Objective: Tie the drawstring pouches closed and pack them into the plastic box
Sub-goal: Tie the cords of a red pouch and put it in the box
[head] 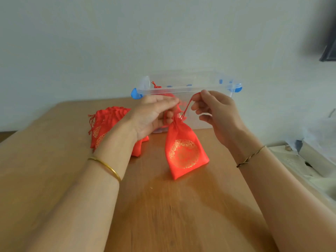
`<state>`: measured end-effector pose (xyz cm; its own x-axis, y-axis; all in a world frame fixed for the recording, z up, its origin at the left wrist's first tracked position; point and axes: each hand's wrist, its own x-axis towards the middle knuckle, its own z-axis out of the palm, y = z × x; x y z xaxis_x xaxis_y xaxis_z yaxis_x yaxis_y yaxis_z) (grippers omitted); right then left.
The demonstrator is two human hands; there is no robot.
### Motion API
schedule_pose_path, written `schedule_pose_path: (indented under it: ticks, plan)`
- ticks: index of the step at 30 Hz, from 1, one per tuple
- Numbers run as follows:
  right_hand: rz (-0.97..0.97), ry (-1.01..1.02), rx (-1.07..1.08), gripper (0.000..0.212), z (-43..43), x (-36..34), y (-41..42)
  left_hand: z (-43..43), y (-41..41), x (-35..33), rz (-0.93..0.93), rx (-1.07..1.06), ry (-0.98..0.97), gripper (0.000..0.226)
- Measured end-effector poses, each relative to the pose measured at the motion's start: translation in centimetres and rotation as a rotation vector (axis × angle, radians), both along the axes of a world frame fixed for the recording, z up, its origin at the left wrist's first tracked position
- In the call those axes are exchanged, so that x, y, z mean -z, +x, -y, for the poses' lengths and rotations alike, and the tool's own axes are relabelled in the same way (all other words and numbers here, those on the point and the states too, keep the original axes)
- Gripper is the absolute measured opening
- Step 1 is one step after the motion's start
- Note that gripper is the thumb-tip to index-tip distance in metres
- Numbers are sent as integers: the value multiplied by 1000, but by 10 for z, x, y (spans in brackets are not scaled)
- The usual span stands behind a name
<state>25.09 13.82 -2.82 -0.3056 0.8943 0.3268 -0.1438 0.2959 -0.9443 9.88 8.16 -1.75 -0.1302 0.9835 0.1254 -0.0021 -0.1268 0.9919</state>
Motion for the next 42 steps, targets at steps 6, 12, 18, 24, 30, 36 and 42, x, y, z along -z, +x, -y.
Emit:
schedule_pose_path:
  ticks: [6,12,18,24,30,36,42]
  plan:
    - [63,212,-35,28,6,1,-9,-2,10,6,-369,-8,-21,15]
    - [90,-67,-40,21,-1,8,-9,-4,8,10,-273,-41,-30,13]
    - [358,11,-84,19,-2,21,-14,-4,6,10,-117,-21,-44,17]
    - [382,232,2,19,2,12,-14,-3,1,9,19,-73,-85,8]
    - [249,104,-80,21,4,14,-15,-3,0,10,-50,-83,-100,16]
    - [278,16,-213,19,-2,30,-19,-2,3,11,-242,-86,-39,26]
    - [202,-43,-257,23,-7,31,-16,-9,1,18,-673,-280,260,29]
